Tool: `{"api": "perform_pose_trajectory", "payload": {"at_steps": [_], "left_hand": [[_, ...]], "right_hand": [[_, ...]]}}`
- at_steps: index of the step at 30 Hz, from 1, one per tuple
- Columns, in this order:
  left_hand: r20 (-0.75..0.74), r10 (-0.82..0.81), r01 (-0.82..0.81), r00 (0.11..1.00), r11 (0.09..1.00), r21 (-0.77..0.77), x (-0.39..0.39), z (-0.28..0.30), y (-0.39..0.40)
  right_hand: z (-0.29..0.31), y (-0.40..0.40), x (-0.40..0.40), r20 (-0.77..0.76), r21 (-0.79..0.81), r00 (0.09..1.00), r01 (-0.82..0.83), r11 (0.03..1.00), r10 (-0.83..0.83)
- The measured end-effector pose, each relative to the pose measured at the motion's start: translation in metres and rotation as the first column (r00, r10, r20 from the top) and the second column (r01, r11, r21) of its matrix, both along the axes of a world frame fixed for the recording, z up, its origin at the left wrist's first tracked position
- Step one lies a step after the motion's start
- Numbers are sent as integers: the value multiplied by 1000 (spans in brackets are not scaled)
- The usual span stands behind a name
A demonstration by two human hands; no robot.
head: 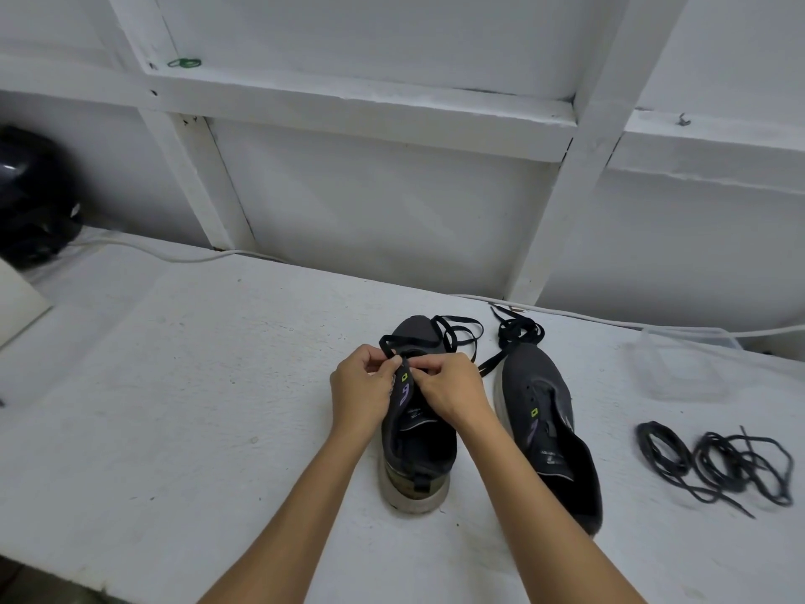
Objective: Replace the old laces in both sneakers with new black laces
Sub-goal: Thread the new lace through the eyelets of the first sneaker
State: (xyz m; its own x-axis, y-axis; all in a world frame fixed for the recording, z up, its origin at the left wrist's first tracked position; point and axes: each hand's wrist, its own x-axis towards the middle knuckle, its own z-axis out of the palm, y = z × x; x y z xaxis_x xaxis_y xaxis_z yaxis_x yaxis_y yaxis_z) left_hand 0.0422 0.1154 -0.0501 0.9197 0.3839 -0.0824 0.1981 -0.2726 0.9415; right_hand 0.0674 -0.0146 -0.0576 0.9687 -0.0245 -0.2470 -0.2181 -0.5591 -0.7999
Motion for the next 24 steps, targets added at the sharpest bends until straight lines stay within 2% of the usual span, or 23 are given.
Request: {"api": "perform_pose_trajectory", "payload": {"at_steps": [4,11,14,17,20,22,24], "left_hand": [[16,-1,1,1000,999,42,-4,-1,-1],[-54,-110,113,993,992,51,-2,3,7],[-117,-195,202,974,978,44,-6,12,9],[-152,-364,366,919,931,-17,-12,20,15],[-176,-448,467,877,881,84,-14,25,14],[-172,-403,433,899,878,202,-14,29,7],[-142,-348,374,927,891,256,-15,30,0]], "right_hand": [[1,1,-1,-4,11,1000,9,1000,-9],[7,2,-3,-1,-52,999,-33,998,33],[12,-1,-3,10,-65,998,-53,996,54],[17,-4,-5,13,-29,996,-92,995,92],[23,-7,-7,10,-42,989,-146,988,147],[28,-9,-10,-4,42,990,-140,989,140],[34,-13,-13,-70,283,995,-46,958,68]]}}
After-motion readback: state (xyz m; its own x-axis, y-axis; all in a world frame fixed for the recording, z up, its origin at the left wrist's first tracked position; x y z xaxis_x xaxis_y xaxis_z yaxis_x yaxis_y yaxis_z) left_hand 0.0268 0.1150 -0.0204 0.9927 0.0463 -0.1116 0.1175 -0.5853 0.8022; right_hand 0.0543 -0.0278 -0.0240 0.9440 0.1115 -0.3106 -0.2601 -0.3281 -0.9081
